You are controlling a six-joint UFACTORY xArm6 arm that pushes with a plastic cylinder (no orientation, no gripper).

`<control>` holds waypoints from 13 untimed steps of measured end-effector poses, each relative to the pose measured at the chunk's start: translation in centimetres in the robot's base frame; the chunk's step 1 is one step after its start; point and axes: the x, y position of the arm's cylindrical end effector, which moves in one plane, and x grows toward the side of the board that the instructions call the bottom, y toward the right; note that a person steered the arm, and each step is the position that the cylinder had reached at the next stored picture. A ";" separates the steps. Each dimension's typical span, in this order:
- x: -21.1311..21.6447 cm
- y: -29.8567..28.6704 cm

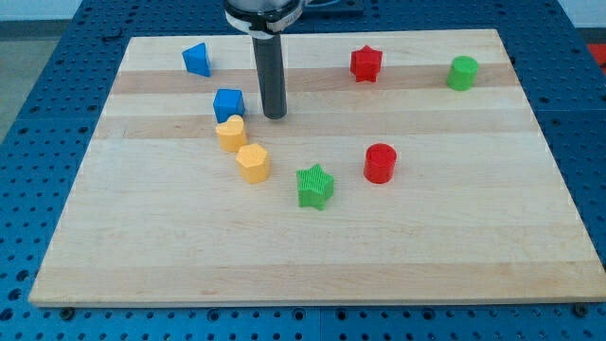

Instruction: Move the green circle slightly down

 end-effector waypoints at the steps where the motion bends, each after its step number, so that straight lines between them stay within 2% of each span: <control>1: 0.0 0.6; 3: -0.2 4.0; 6: -2.2 14.1; 9: -11.5 25.6; 10: -11.7 29.3; 13: -6.2 28.0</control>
